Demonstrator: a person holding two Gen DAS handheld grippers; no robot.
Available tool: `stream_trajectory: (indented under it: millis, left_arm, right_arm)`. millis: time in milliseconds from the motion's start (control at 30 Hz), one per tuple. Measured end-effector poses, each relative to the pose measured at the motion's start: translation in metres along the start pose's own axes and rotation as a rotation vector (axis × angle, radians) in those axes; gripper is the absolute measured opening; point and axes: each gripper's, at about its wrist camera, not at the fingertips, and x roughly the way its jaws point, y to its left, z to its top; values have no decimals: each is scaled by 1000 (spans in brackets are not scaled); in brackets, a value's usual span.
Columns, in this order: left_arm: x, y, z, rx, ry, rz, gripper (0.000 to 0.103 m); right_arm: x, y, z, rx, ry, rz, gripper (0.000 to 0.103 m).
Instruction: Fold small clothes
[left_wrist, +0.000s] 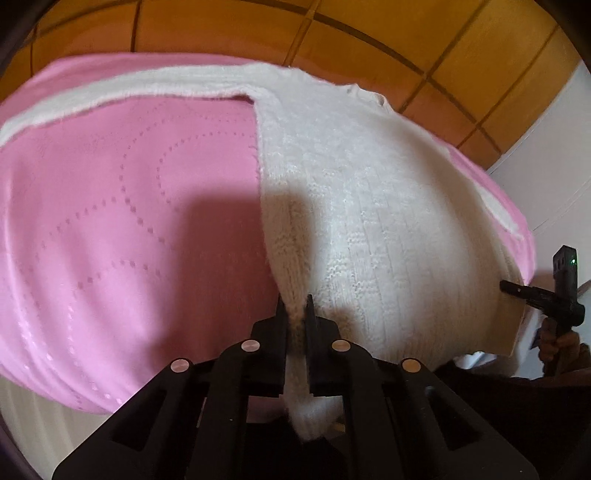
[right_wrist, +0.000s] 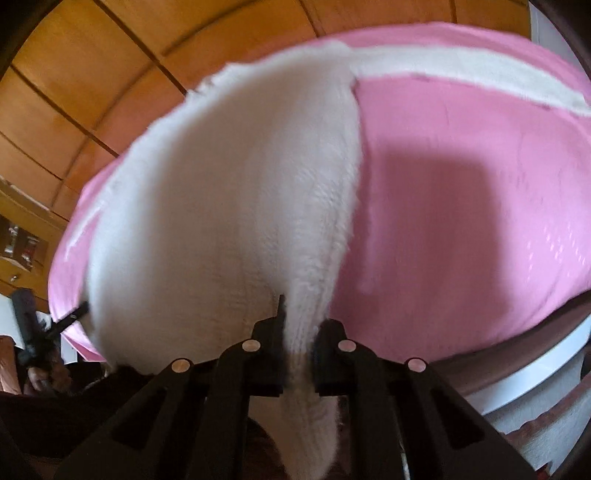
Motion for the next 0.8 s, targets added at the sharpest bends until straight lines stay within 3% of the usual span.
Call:
stream_trajectory:
  millis: [67,133,200,267,433,667,800]
  left_arm:
    - [-7,-10,8,51,-28,15,11]
    - [-13,-17,19,78,-75,43,39]
    - [-16,-24,29,97,-125,68,55]
    - [-14,-35,44,126,-173,85,55]
    - [19,-59,79,140,-172,95,55]
    - [65,-77,85,169,-83,122,55]
    - [73,-71,81,149,-71,123,65]
  right_arm:
    - [1,-5,5,37,-8,40,15]
    - [-9,-14,11,77,-56,42,39]
    - [-17,-24,19,126,-104,38,44]
    - [-29,-47,31,206,-166,26,44]
    - [-46,-114,63,452,-318,-18,50]
    - [-51,-211,109,758,-460,-63,49]
    - [-55,-251,134,868,-513,-84,47]
